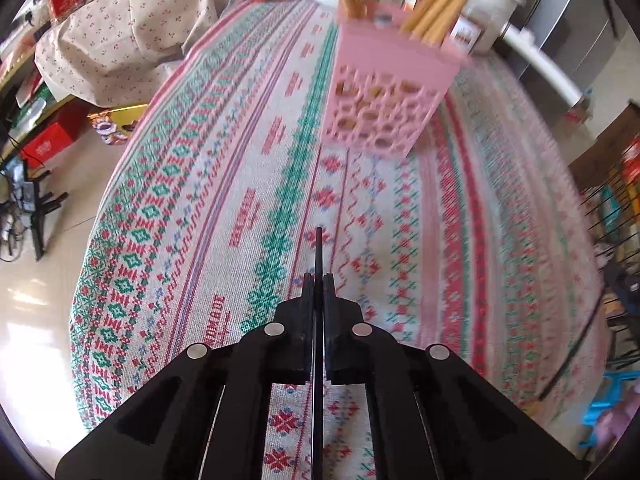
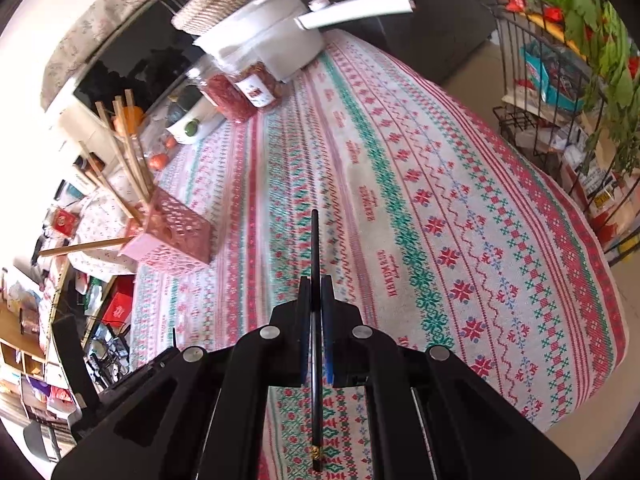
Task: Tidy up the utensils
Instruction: 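Lift both black chopsticks and carry them toward the pink basket, then lower both black chopsticks into the pink basket and open both tools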
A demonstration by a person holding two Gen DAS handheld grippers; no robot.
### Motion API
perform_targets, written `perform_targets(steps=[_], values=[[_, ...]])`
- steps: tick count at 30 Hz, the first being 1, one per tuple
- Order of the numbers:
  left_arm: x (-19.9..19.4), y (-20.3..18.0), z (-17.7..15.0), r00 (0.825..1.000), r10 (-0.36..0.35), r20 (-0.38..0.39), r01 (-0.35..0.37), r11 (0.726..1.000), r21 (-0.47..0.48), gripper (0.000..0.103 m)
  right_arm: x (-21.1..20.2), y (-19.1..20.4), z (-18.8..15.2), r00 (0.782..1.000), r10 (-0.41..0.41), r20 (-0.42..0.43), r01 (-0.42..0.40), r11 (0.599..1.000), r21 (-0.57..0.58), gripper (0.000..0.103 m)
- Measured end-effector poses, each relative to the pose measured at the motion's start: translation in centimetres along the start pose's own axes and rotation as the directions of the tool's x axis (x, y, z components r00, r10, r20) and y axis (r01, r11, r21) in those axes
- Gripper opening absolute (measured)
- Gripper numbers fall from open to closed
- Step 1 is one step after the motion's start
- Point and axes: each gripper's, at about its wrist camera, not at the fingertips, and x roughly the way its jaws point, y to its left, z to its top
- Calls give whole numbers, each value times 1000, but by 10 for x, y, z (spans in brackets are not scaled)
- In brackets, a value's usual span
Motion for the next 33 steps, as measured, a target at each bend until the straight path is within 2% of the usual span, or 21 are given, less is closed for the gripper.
perform_targets(steps=[2, 5, 9, 13, 15, 18, 22, 25, 28, 30, 33], values=[[-24, 5, 0, 995, -68, 69, 69, 997, -14, 3, -8, 4, -1, 1000, 22, 15, -22, 1000, -10, 6], [-57, 9, -6, 978, -135, 157, 139, 990, -17, 3, -24, 11, -1, 998, 48, 50, -47, 999, -22, 6], [-94, 9, -15, 954, -165, 251, 172, 985, -5, 3, -49, 22, -3, 991, 90, 99, -87, 996, -33, 5], [-122, 5, -3, 931, -169, 324, 177, 984, 5, 3, -71, 34, 0, 984, 118, 135, -111, 992, -53, 5], [-140, 1, 6, 916, -173, 363, 180, 984, 14, 3, -83, 42, 8, 979, 139, 152, -131, 990, -61, 5], [-173, -14, 33, 883, -173, 436, 170, 984, 45, 3, -98, 55, 26, 970, 161, 184, -150, 986, -70, 5], [-212, -36, 81, 830, -158, 535, 142, 987, 71, 3, -114, 71, 52, 956, 198, 217, -186, 980, -73, 5], [-222, -46, 111, 811, -132, 570, 116, 991, 64, 3, -125, 86, 70, 946, 218, 241, -202, 975, -90, 6], [-215, -48, 134, 809, -90, 581, 82, 996, 41, 3, -130, 100, 80, 940, 225, 257, -200, 972, -120, 6], [-206, -49, 146, 814, -68, 576, 62, 998, 30, 3, -129, 108, 84, 939, 228, 259, -198, 971, -136, 6], [-177, -48, 161, 856, -47, 514, 41, 999, 22, 5, -124, 119, 89, 940, 227, 254, -192, 969, -155, 6]])
